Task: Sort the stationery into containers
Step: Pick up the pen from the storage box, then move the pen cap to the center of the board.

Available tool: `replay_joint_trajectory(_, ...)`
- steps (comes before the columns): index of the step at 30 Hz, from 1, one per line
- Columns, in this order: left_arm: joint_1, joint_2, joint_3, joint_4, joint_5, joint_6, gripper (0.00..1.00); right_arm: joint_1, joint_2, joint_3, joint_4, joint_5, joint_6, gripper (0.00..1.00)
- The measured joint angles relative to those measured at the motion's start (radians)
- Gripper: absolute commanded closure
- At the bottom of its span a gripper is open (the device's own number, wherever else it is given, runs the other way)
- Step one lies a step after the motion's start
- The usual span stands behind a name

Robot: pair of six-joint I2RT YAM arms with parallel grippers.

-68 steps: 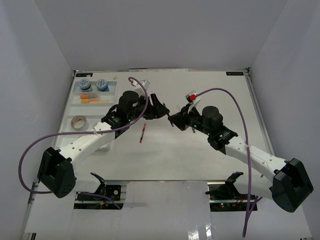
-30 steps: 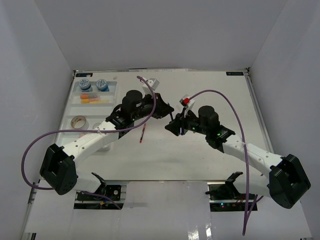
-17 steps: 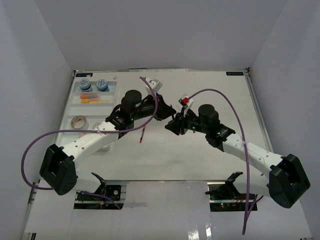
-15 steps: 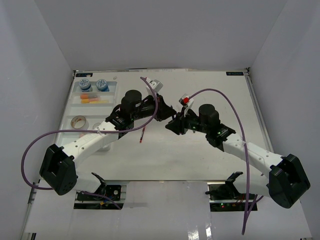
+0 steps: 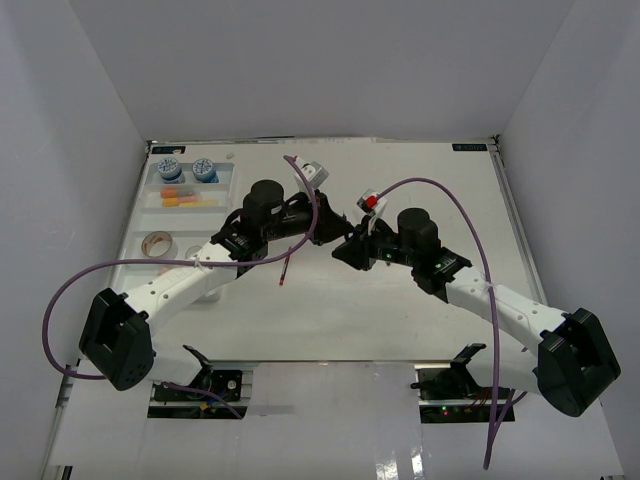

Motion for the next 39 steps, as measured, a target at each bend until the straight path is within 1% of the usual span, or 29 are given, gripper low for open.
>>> replay_joint_trajectory(1,0.000,0.000,0.000,0.000,0.000,0.003,0.97,0.000,0.000,0.000,-0.001,-0.001,0.000,0.81)
replay_joint_trajectory(3,0.000,0.000,0.000,0.000,0.000,0.007,0.97,0.000,0.000,0.000,0.000,-0.006,-0.001,0.85)
replay_joint_trajectory(4,0.000,0.000,-0.002,0.002,0.000,0.008,0.95,-0.001,-0.002,0.000,-0.001,-0.008,0.000,0.90)
replay_joint_trajectory(5,0.000,-0.002,-0.005,0.005,0.000,0.009,0.92,-0.002,-0.002,0.000,-0.003,-0.010,-0.002,0.92)
replay_joint_trajectory(7,0.000,-0.004,-0.008,0.006,-0.001,0.010,0.78,-0.003,-0.002,0.000,-0.005,-0.014,-0.002,0.92)
replay_joint_trajectory(8,-0.001,-0.004,-0.008,0.006,-0.001,0.010,0.63,-0.003,-0.002,0.000,-0.006,-0.018,-0.001,0.92)
replay_joint_trajectory(10,-0.003,-0.006,-0.008,0.000,-0.002,0.018,0.50,-0.006,-0.002,0.000,-0.007,-0.020,-0.001,0.92)
replay_joint_trajectory(11,-0.003,-0.007,-0.008,-0.006,-0.002,0.019,0.37,-0.011,-0.002,0.000,-0.008,-0.019,-0.001,0.92)
replay_joint_trajectory(15,0.008,-0.009,-0.008,-0.018,-0.038,0.026,0.13,-0.028,-0.009,-0.004,-0.017,-0.008,-0.001,0.92)
replay_joint_trajectory(17,0.008,-0.012,-0.008,-0.025,-0.051,0.024,0.06,-0.040,-0.016,-0.014,-0.016,0.002,0.000,0.92)
replay_joint_trajectory(20,0.003,-0.022,-0.008,-0.043,-0.072,0.020,0.04,-0.058,-0.020,-0.038,-0.018,0.024,0.004,0.92)
replay_joint_trajectory(23,0.000,-0.039,-0.008,-0.060,-0.121,0.020,0.04,-0.088,-0.026,-0.068,-0.045,0.058,0.013,0.92)
replay_joint_trajectory(26,0.000,-0.040,-0.007,-0.080,-0.179,0.021,0.07,-0.135,-0.039,-0.090,-0.089,0.094,0.032,0.92)
replay_joint_trajectory(29,0.001,-0.001,0.021,-0.120,-0.234,0.024,0.11,-0.179,-0.068,-0.100,-0.137,0.134,0.050,0.92)
replay_joint_trajectory(31,0.002,0.066,0.068,-0.135,-0.264,0.033,0.12,-0.201,-0.098,-0.105,-0.159,0.158,0.057,0.92)
replay_joint_trajectory(34,0.002,0.206,0.168,-0.163,-0.319,0.047,0.14,-0.211,-0.140,-0.110,-0.183,0.181,0.061,0.92)
replay_joint_trajectory(37,0.002,0.363,0.296,-0.212,-0.388,0.044,0.16,-0.215,-0.175,-0.116,-0.197,0.200,0.063,0.92)
replay_joint_trajectory(39,0.002,0.463,0.385,-0.250,-0.429,0.026,0.19,-0.215,-0.197,-0.126,-0.200,0.210,0.063,0.92)
